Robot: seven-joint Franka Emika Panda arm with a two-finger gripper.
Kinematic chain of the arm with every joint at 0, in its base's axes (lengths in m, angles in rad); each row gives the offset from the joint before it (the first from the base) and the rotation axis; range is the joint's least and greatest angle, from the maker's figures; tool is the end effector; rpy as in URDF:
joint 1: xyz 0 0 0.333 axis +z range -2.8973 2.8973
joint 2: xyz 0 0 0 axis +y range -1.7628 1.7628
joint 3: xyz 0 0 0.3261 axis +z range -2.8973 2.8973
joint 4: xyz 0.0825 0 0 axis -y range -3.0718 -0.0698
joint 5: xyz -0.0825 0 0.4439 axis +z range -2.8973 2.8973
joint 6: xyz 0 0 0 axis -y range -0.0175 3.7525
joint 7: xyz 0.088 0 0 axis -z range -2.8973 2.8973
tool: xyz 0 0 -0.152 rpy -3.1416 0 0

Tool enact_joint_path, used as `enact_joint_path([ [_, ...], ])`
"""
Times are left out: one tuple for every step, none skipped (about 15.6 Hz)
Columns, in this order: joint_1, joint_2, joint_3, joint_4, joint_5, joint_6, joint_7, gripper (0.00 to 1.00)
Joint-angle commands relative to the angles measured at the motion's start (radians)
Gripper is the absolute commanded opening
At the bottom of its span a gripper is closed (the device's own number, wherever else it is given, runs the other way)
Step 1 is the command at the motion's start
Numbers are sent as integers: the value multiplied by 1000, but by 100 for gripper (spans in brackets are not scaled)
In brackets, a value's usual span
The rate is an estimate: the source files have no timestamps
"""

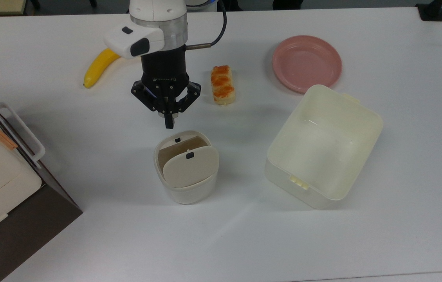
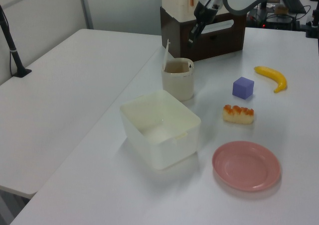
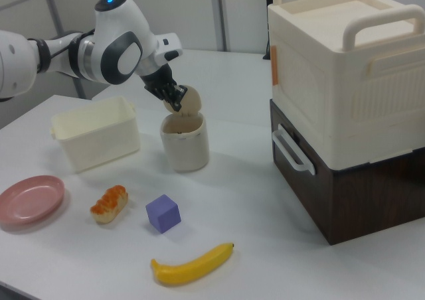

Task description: Close the trash can

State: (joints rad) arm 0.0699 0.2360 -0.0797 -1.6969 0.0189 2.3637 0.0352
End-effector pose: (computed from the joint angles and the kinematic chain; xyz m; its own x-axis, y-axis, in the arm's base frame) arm 0.7442 -0.0026 0.4498 0.9072 -0.0478 0.4181 -0.0462 -0.9988 -0.0138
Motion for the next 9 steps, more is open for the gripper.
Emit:
enact_joint_path([
  [7,-4,-5,-13,23,-3,-25,0],
  [10,-4,-3,-10,24,-1,-17,0],
  [14,-4,0,-7,32,5,-2,0],
  [16,3,1,5,44,6,29,0],
  [17,18,3,40,47,9,64,0],
  [19,35,3,74,47,20,92,0],
  [18,40,5,95,47,31,113,0],
  [17,40,5,103,47,41,124,0],
  [19,40,5,105,49,58,129,0],
])
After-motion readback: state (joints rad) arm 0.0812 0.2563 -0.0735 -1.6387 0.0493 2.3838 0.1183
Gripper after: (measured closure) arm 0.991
